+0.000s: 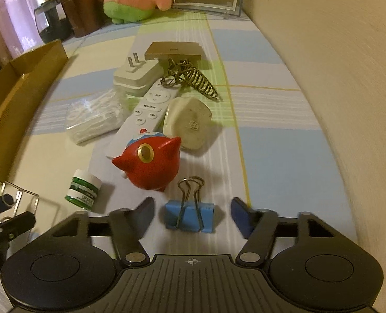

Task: Organize rigid objects
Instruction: 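Grasp the bent wire rack with the left tool while the right tool grasps the blue binder clip, then carry the wire rack and binder clip into the cardboard box and open both tools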

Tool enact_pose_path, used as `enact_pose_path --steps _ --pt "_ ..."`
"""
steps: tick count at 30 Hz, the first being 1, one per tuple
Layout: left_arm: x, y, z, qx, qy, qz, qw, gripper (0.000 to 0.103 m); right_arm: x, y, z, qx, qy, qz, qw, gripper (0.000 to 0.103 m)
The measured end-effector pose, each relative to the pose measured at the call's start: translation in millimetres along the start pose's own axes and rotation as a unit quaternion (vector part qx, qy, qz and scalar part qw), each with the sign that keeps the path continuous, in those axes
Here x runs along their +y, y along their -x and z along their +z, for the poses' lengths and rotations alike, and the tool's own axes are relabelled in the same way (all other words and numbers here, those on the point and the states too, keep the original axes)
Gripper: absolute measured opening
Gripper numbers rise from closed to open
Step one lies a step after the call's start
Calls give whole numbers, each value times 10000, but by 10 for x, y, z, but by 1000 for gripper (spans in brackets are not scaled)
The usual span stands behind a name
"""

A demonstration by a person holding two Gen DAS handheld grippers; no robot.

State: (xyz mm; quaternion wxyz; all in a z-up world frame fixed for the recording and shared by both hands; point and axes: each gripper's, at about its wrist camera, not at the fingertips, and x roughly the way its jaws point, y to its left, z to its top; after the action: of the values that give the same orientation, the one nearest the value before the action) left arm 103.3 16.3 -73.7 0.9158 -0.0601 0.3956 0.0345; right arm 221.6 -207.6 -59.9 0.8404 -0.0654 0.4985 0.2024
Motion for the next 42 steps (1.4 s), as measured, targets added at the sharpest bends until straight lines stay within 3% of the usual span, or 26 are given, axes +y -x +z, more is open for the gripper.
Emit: enact_pose_path --steps 3,13,25,34,42 --pt "17 12 3 6 29 -25 10000 48 42 -45 -3 61 141 -122 9998 38" --pt "31 159 79 -95 35 -87 9999 48 84 308 -111 -110 -181 -123 9997 37" --pt "185 613 229 -240 -50 -32 9997 48 589 1000 -73 -590 -155 619 9962 37" --pt "776 1023 335 -385 -32 454 9982 48 1391 1114 178 -845 389 1307 9870 37" --pt "1550 1148 520 -453 58 852 9953 48 2153 893 532 -861 790 1921 9744 37"
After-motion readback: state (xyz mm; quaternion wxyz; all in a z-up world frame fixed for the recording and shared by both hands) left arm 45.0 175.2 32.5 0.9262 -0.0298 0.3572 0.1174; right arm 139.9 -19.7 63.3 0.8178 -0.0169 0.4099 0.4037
